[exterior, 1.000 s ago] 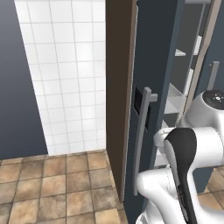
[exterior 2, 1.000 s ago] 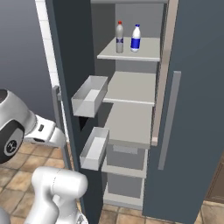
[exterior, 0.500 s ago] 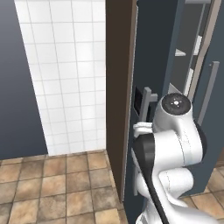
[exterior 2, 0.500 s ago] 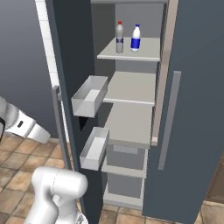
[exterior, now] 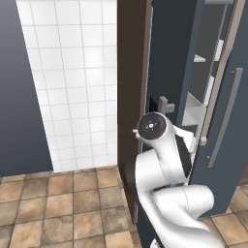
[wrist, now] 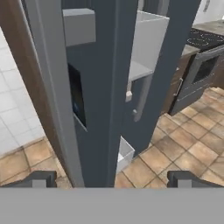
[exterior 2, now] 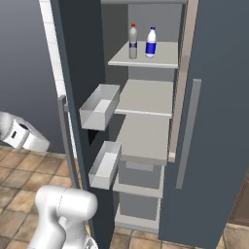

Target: Take the bottled waters from the counter and place them in the freezer to freeze. Close the freezer door after placing the bottles.

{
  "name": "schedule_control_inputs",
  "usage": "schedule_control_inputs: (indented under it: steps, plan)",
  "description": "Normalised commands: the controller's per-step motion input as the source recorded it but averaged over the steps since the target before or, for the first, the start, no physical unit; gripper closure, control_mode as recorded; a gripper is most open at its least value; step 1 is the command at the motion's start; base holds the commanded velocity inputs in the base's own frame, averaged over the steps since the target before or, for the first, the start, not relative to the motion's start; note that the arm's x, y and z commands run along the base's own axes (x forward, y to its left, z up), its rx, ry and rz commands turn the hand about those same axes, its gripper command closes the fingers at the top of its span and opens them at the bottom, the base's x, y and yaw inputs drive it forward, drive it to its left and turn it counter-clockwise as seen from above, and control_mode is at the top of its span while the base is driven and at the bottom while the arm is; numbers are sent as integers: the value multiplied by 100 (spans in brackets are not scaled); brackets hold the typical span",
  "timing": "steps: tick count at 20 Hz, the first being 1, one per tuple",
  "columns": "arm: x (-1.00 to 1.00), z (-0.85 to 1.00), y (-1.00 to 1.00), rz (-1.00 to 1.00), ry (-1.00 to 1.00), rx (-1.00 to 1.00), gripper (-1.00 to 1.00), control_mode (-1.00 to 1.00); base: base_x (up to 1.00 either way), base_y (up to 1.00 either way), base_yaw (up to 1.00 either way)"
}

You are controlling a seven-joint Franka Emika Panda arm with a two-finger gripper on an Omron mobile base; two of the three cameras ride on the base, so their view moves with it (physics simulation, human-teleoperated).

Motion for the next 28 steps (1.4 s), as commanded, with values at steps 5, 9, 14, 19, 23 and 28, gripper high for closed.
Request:
schedule_control_inputs:
  steps: [5,9,14,19,23,28]
  plan:
    - [63,0,12,-42,-3,-14,-100,-100,0,0,0]
    - [46,5,4,-34,-6,-4,-100,-100,0,0,0]
    - [49,0,0,-26,-1,-1,-100,-100,0,0,0]
    - [32,0,0,-19,0,0,-100,-100,0,0,0]
    - [25,0,0,-16,0,0,-100,-100,0,0,0]
    - [2,0,3,-11,-3,0,-100,-100,0,0,0]
